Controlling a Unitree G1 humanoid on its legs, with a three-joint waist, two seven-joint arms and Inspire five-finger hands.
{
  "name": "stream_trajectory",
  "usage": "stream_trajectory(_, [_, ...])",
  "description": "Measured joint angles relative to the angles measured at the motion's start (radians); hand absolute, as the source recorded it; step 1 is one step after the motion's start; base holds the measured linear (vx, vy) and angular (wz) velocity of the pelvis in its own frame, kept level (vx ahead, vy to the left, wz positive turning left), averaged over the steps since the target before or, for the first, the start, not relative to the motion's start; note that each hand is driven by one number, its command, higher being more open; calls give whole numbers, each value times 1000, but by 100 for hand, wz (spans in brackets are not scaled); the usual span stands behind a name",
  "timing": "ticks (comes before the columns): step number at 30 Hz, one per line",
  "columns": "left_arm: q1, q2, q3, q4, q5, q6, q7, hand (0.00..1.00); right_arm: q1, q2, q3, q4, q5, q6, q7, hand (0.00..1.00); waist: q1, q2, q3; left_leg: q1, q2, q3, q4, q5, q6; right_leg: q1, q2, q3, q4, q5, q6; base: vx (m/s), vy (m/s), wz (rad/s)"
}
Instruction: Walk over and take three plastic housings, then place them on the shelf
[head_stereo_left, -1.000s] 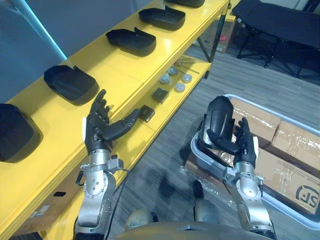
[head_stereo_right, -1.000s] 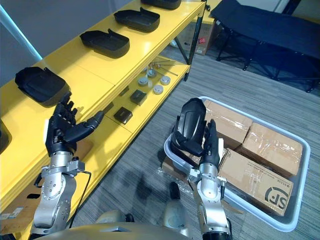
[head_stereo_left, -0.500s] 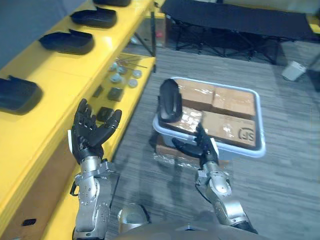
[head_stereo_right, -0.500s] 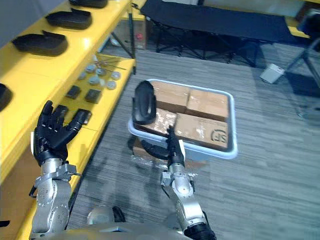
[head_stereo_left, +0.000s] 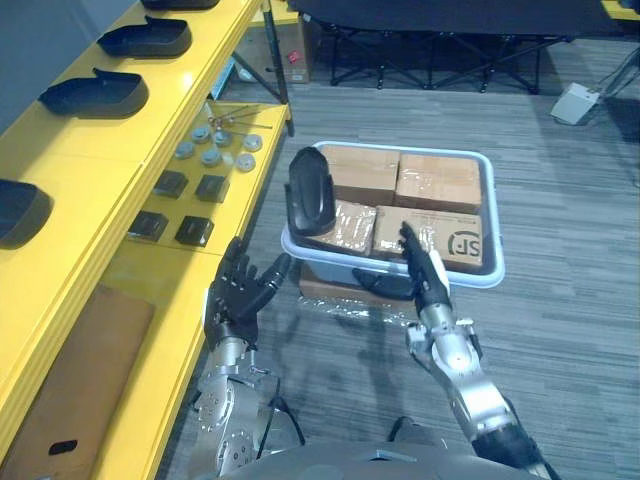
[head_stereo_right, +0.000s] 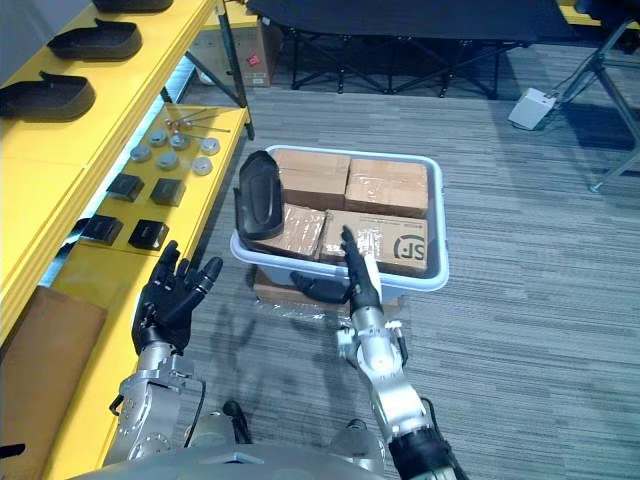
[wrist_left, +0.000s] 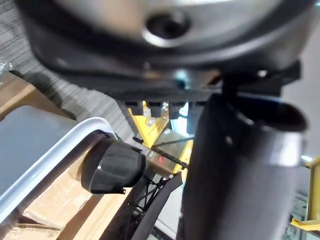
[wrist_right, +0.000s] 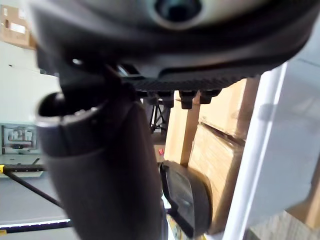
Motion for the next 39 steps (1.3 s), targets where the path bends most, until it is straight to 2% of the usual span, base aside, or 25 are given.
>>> stream_trajectory(3, [-13, 23, -51, 0, 24, 38, -55, 100, -136, -21, -81, 158, 18, -1, -35, 100, 24, -5, 3, 1, -65, -11, -24, 7, 28, -7, -60, -29, 29, 13, 23, -67, 163, 26])
stream_trajectory(5, [-41, 37, -60, -1, 66, 45, -79, 100, -294, -52, -113, 333, 84, -3, -46, 100, 25, -6, 24, -34, -88, -43, -5, 6, 52, -13, -92, -62, 37, 23, 36, -104, 149, 48])
stream_trajectory(6, [-78, 44, -63, -1, 68, 45, -100, 100, -439, -88, -140, 482, 122, -2, -55, 100, 37, 0, 52, -78, -96, -66, 20, 7, 63, -33, -103, -85, 36, 34, 41, -204, 143, 51])
stream_trajectory(7, [-120, 52, -79, -1, 67, 45, -114, 100, -560, -140, -174, 595, 143, -2, -68, 100, 62, 20, 87, -122, -98, -82, 37, 11, 71, -55, -104, -101, 30, 52, 35, -229, 139, 45])
stream_trajectory(8, [-142, 57, -88, -1, 63, 44, -121, 100, -611, -167, -184, 632, 159, -3, -70, 100, 79, 30, 105, -138, -100, -88, 41, 15, 77, -64, -105, -105, 26, 62, 34, -230, 127, 39])
stream_trajectory(10, [-168, 63, -108, 1, 58, 43, -140, 100, -767, -258, -178, 727, 169, -9, -69, 100, 108, 65, 176, -182, -111, -117, 50, 32, 99, -69, -105, -140, 2, 90, 36, -190, 118, 38])
stream_trajectory(13, [-168, 86, -144, 32, 30, 42, -143, 100, -885, -309, -122, 824, 235, -20, -64, 100, 140, 73, 209, -229, -111, -137, 77, 36, 106, -90, -104, -158, 0, 100, 35, -83, 74, 21])
stream_trajectory(17, [-173, 103, -187, 96, -5, 41, -143, 100, -959, -315, -68, 902, 237, -20, -64, 100, 163, 72, 241, -243, -111, -164, 94, 37, 109, -87, -105, -172, 11, 99, 32, -21, 20, 11])
stream_trajectory(20, [-213, 100, -229, 128, -10, 32, -141, 100, -1039, -358, -15, 987, 236, -14, -65, 100, 193, 94, 268, -282, -106, -182, 112, 37, 109, -121, -108, -178, 40, 90, 21, -77, 18, 5])
stream_trajectory(22, [-231, 100, -243, 151, -23, 14, -139, 100, -1083, -381, -7, 1013, 226, 19, -69, 100, 209, 103, 287, -302, -104, -185, 121, 39, 112, -145, -115, -177, 60, 85, 15, -88, 28, 1])
stream_trajectory(27, [-236, 99, -261, 228, -47, 7, -100, 100, -1158, -428, 44, 1040, 186, 160, -130, 100, 241, 109, 307, -338, -104, -192, 131, 44, 120, -182, -129, -178, 84, 80, 11, -51, 19, 3])
stream_trajectory(28, [-234, 98, -262, 237, -47, 4, -86, 100, -1176, -434, 47, 1047, 186, 186, -143, 0, 245, 109, 308, -348, -105, -197, 134, 45, 121, -190, -132, -183, 90, 75, 11, -35, 4, 10])
stream_trajectory(31, [-234, 99, -263, 241, -52, 0, -70, 100, -1198, -437, 61, 1061, 169, 250, -166, 0, 255, 110, 308, -360, -108, -204, 142, 46, 121, -198, -142, -191, 110, 63, 9, -30, 3, 10])
stream_trajectory(34, [-234, 98, -262, 241, -74, -5, -71, 100, -1202, -479, 64, 1077, 148, 279, -172, 0, 271, 110, 308, -361, -115, -209, 138, 50, 122, -203, -157, -196, 137, 47, 8, -21, 0, 8])
stream_trajectory(39, [-232, 99, -254, 240, -326, -6, -163, 100, -1208, -560, 81, 1113, 145, 290, -129, 0, 266, 113, 309, -358, -140, -232, 89, 84, 120, -205, -175, -225, 156, 33, 10, -15, -11, 18])
